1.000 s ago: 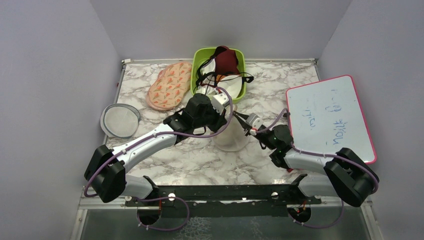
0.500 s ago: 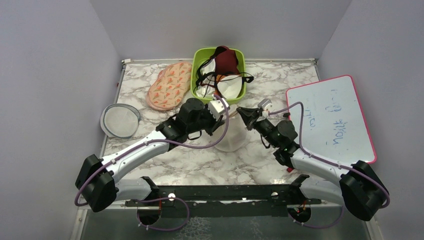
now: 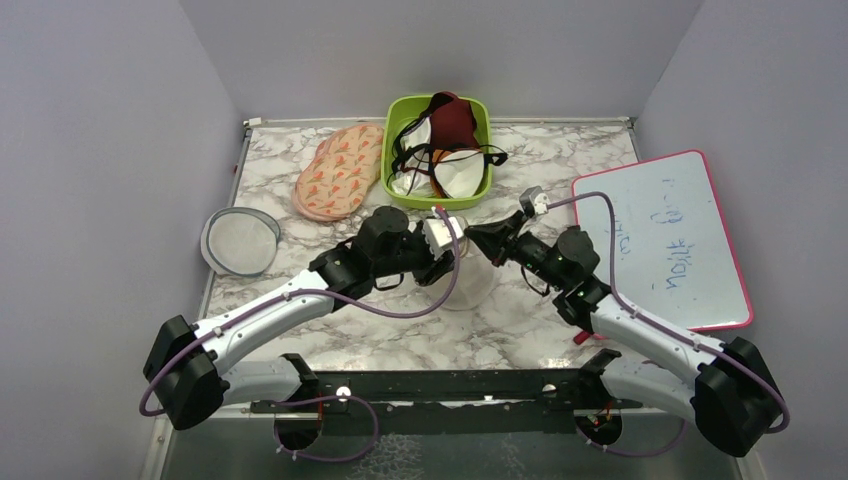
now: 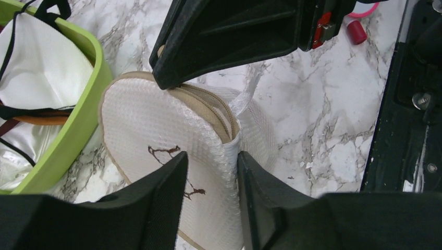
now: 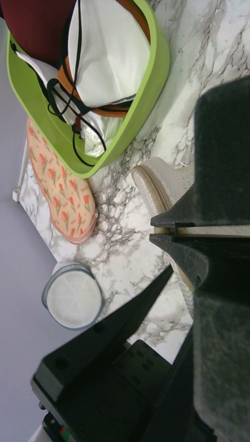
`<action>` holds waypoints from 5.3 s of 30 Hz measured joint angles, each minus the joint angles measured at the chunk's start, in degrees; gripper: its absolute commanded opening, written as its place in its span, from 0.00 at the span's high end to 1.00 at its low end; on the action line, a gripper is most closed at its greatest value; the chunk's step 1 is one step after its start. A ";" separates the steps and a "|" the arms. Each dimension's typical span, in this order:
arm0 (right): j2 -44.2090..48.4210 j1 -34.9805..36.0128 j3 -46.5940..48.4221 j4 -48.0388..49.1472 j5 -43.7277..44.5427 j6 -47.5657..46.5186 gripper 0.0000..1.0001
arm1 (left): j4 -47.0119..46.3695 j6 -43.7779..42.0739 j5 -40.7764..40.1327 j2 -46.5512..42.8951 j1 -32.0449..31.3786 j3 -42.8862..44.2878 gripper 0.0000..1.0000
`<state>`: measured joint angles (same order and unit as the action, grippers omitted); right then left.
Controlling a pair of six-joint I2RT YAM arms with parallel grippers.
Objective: Unzip the laundry bag and remove the bra
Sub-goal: Unzip the laundry bag at the center of the board.
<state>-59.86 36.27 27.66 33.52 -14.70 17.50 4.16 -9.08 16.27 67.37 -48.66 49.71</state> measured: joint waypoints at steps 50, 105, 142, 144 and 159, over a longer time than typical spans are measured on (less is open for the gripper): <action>3.52 -0.02 -1.42 -7.06 -4.00 0.94 0.99 | -0.28 27.39 -5.33 6.95 -1.62 5.11 0.79; -1.46 -19.15 2.40 0.07 -38.93 8.76 0.99 | 0.98 26.91 2.05 6.51 -1.66 7.76 0.70; -11.47 -25.18 2.25 7.30 -39.17 24.55 0.99 | 3.65 16.13 2.45 4.50 -1.73 8.50 1.00; -13.40 -25.81 2.25 8.70 -39.60 25.40 0.99 | 3.63 15.93 2.58 4.15 -1.73 8.22 1.00; -8.79 -24.59 4.33 8.55 -43.93 20.41 0.99 | 1.99 19.69 2.82 4.35 -1.99 7.82 0.66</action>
<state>-68.64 11.68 31.99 42.06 -58.63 37.91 6.15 10.61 19.09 71.72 -50.65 57.54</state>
